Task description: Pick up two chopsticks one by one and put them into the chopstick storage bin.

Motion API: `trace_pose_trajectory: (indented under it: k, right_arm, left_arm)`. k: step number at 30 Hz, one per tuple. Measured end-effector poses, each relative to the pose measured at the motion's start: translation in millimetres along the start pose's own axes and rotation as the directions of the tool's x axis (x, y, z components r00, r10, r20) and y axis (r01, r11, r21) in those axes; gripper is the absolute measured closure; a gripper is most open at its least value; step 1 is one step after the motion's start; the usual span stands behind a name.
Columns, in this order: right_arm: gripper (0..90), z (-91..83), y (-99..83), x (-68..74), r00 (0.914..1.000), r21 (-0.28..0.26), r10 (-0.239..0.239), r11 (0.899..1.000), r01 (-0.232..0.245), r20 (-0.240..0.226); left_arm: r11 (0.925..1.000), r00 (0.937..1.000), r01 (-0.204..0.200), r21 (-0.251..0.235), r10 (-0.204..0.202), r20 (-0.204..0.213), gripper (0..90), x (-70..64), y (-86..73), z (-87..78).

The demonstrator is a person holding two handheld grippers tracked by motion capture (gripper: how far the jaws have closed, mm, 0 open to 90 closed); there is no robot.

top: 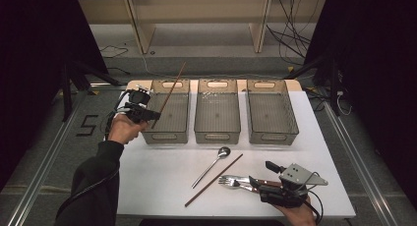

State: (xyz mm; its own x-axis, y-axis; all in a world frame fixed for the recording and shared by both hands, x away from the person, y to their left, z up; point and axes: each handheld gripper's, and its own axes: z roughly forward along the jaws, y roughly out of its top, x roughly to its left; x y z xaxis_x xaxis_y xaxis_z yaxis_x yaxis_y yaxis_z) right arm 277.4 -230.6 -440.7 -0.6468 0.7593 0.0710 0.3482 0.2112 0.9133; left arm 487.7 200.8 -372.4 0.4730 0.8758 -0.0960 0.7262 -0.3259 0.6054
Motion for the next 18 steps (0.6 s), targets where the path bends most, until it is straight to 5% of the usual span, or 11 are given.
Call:
trace_pose_trajectory:
  k: [18]
  right_arm:
    - [24.7, -0.3, 0.0, -0.1, 1.0, -0.001, 0.002, 1.0, -0.002, -0.003]
  left_arm:
    - [0.9983, 0.9986, 0.041, 0.041, -0.04, -0.036, 84.3, 19.4, -0.7, 19.8]
